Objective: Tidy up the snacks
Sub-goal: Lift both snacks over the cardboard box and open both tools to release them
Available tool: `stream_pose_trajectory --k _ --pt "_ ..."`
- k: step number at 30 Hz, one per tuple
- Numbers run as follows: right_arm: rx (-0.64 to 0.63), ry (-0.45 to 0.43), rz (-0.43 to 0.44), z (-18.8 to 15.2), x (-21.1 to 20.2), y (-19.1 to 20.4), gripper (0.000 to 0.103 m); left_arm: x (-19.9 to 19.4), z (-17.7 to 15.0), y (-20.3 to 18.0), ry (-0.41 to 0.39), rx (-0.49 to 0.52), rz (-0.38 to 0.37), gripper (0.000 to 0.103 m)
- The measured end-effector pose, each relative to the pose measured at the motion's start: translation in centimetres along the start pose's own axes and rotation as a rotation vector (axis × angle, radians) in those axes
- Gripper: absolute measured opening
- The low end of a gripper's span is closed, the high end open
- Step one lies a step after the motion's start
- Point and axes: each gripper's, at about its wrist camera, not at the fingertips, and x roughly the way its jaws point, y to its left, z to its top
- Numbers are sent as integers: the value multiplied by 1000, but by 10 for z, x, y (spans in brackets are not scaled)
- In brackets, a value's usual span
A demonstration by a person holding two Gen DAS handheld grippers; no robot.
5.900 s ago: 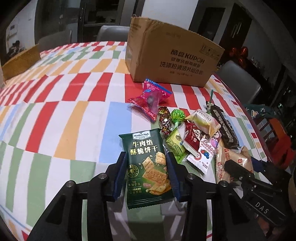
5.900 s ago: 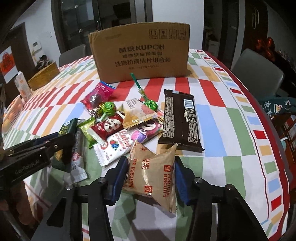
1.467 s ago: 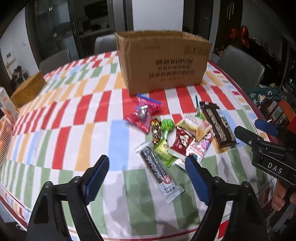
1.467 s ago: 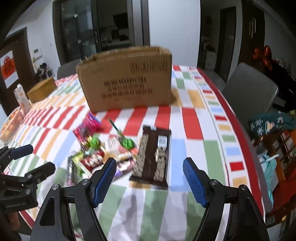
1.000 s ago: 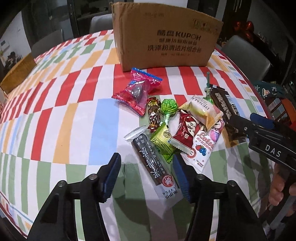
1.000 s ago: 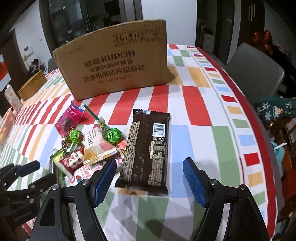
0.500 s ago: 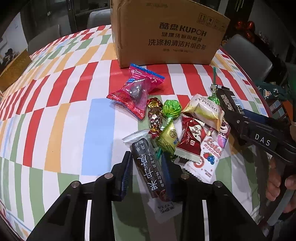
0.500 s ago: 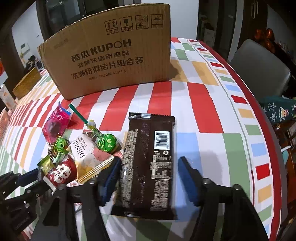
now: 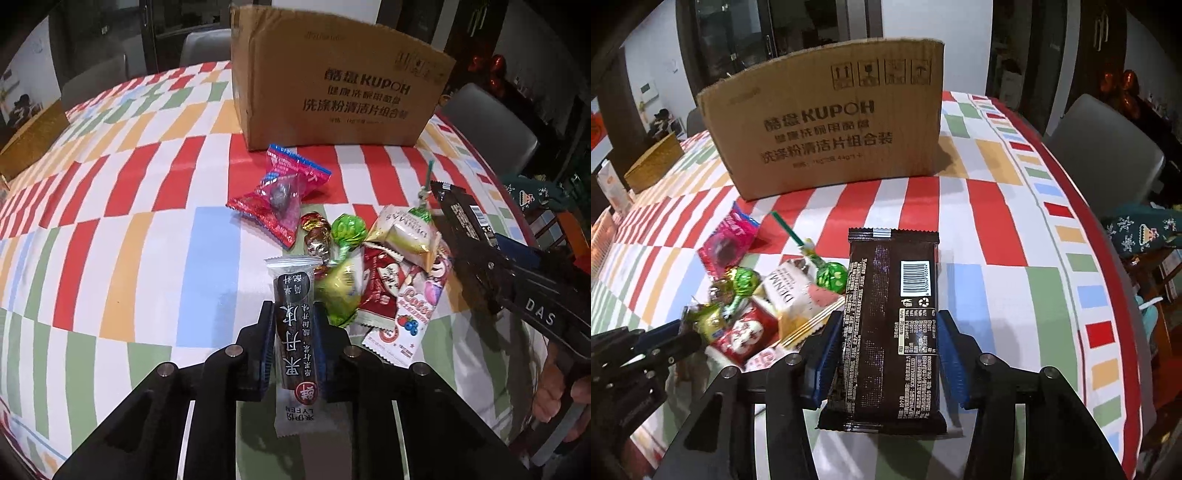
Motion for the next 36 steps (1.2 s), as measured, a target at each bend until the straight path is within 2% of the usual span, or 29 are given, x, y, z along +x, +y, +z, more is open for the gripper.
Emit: stream_pose_trajectory --k 11,20,36 --pt "12 -94 37 -6 -49 2 51 -42 6 -12 -106 33 -22 20" --pt "8 -166 69 4 -75 7 51 -67 30 -20 -205 61 -34 20" --pt "-8 -318 95 59 -101 13 51 -109 95 -27 -388 96 -37 20"
